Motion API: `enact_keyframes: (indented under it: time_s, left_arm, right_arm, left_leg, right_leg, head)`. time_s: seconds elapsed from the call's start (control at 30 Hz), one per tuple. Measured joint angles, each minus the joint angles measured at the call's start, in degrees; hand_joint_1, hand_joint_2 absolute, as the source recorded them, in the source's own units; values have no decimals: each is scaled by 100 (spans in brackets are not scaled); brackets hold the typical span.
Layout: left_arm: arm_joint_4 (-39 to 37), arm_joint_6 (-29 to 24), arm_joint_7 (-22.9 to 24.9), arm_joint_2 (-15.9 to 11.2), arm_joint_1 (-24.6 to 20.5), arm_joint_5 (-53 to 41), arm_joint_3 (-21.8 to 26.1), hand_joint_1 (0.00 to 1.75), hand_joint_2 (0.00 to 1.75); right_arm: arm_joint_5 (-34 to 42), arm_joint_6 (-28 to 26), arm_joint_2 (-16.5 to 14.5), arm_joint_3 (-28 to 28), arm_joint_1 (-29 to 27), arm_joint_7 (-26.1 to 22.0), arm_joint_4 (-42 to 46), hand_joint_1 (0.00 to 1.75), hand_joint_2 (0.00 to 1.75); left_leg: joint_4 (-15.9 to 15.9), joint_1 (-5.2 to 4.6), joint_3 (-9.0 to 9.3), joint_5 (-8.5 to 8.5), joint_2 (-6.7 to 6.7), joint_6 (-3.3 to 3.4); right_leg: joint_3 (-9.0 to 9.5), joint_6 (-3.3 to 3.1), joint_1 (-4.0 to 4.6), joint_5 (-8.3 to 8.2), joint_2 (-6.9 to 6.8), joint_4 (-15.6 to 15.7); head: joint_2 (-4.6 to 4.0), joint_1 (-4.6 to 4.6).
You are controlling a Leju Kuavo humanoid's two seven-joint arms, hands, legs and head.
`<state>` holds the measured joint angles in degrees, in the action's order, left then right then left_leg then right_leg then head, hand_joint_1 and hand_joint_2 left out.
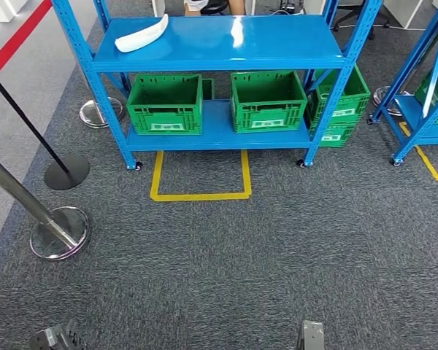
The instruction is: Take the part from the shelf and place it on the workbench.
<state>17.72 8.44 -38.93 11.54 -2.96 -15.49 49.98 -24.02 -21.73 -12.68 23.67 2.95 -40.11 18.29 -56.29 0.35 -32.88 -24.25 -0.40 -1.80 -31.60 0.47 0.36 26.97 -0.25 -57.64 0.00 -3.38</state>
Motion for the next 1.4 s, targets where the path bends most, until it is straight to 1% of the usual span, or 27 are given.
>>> enact_keyframes:
  time_s: [0.1,0.23,0.33,0.53,0.63,0.77,0.87,0.9,0.93,0.97,1.0,1.03,1.07,1.1,1.13,1.17,1.2,1.23,1.27,1.3,1.33,1.37,1.4]
  left_arm:
    - [2,0,-1,8,1,2,-7,0,0]
    - [9,0,1,7,2,2,-19,0,0]
    - [10,0,0,7,2,2,-27,0,0]
    - [11,-2,-1,7,2,19,-40,0,0]
    - [14,-10,1,7,2,51,-44,0,0]
    - [36,-20,-1,8,4,97,-48,0,0]
    - [51,-20,-1,9,6,125,-55,0,0]
    - [60,-20,0,9,10,134,-61,0,0]
    - [69,-20,-1,11,13,145,-69,0,0]
    - [79,-20,-1,13,18,155,-77,0,0]
    - [87,-20,-1,14,21,163,-84,0,0]
    - [90,-20,-1,15,26,168,-88,0,0]
    - [92,-20,-1,16,35,173,-91,0,0]
    - [93,-20,0,17,47,177,-93,0,0]
    - [93,-20,0,19,58,180,-96,0,0]
    - [93,-20,0,22,65,185,-98,0,0]
    - [95,-20,0,23,69,191,-101,0,0]
    - [98,-21,0,22,69,197,-105,0,0]
    - [103,-23,0,20,67,204,-113,0,0]
    - [107,-26,0,17,66,211,-126,0,0]
    - [113,-30,-1,16,66,217,-142,0,0]
    - [122,-33,-1,16,66,223,-160,0,0]
    - [131,-37,-1,15,61,228,-175,0,0]
  right_arm:
    - [0,0,0,0,-1,0,-4,0,0]
    - [0,0,0,0,-1,0,-8,0,0]
    - [0,-1,0,0,-2,0,-13,0,0]
    - [-8,-13,0,0,-1,0,-18,0,0]
    - [-29,-48,0,2,0,0,-26,0,0]
    - [-66,-100,0,4,4,0,-36,0,0]
    - [-107,-128,0,4,8,-2,-40,0,0]
    - [-123,-143,0,4,13,-2,-41,0,0]
    - [-138,-161,0,4,20,-2,-42,0,0]
    - [-152,-181,0,4,25,-2,-43,0,0]
    - [-164,-198,0,4,25,-2,-43,0,0]
    - [-175,-211,0,4,19,-1,-44,0,0]
    - [-187,-223,0,4,10,-1,-44,0,0]
    - [-200,-233,0,4,3,0,-45,0,0]
    - [-211,-245,0,5,-1,0,-45,0,0]
    - [-222,-258,0,5,-2,0,-45,0,0]
    - [-232,-270,0,5,-2,1,-49,0,0]
    - [-242,-280,0,5,1,1,-59,0,0]
    - [-252,-292,0,5,8,1,-68,0,0]
    - [-261,-304,1,5,7,1,-78,0,0]
    - [-272,-315,1,6,4,1,-84,0,0]
    - [-284,-325,1,7,-3,1,-86,0,0]
    - [-297,-331,1,7,-12,1,-88,0,0]
  left_leg:
    - [-3,-3,-8,4,1,23]
    - [-6,-7,-17,15,2,52]
    - [-6,-6,-19,24,2,58]
    - [-7,3,-19,31,2,48]
    - [-11,-3,-21,25,1,58]
    - [-11,-41,-27,1,1,114]
    - [48,-39,-3,-44,-11,223]
    - [65,-26,29,-55,-18,262]
    - [71,-15,63,-64,-23,288]
    - [74,-9,90,-68,-26,305]
    - [73,-9,106,-84,-25,311]
    - [72,-8,119,-101,-26,308]
    - [70,-5,141,-122,-28,294]
    - [68,3,177,-145,-31,269]
    - [66,17,228,-175,-35,235]
    - [63,36,292,-215,-40,193]
    - [60,47,351,-260,-46,145]
    - [51,54,393,-303,-53,97]
    - [49,53,408,-341,-59,50]
    - [40,48,416,-362,-64,5]
    - [32,51,421,-375,-66,-27]
    - [-7,56,409,-367,-61,-56]
    - [-136,61,360,-329,-48,-82]
  right_leg:
    - [7,52,-4,-29,2,31]
    - [28,93,-10,-48,2,39]
    - [51,104,-9,-54,2,38]
    - [50,110,1,-58,2,37]
    - [50,123,-7,-62,2,38]
    - [53,170,-46,-59,2,54]
    - [43,255,-65,-106,1,-34]
    - [5,280,-66,-68,5,-143]
    - [-90,290,-68,49,9,-320]
    - [-256,296,-70,221,13,-623]
    - [-462,302,-72,409,17,-1015]
    - [-684,303,-75,566,18,-1399]
    - [-853,306,-82,637,18,-1658]
    - [-922,312,-92,591,17,-1711]
    - [-873,324,-106,426,16,-1532]
    - [-723,348,-124,169,16,-1164]
    - [-548,377,-139,-47,29,-765]
    - [-401,369,-146,-139,46,-417]
    - [-301,338,-148,-169,61,-210]
    - [-265,282,-140,-115,75,-142]
    - [-243,210,-132,-65,75,-125]
    - [-203,160,-132,-75,73,-131]
    - [-156,117,-134,-57,65,-123]
  head:
    - [0,-1]
    - [0,-4]
    - [0,-5]
    - [0,-5]
    - [0,-5]
    - [0,-7]
    - [1,-7]
    - [1,4]
    - [1,26]
    - [1,45]
    - [0,67]
    - [0,79]
    - [0,82]
    - [0,84]
    - [0,84]
    - [0,85]
    - [0,93]
    - [-1,118]
    - [-1,133]
    - [-1,141]
    - [-1,144]
    - [1,125]
    - [1,112]
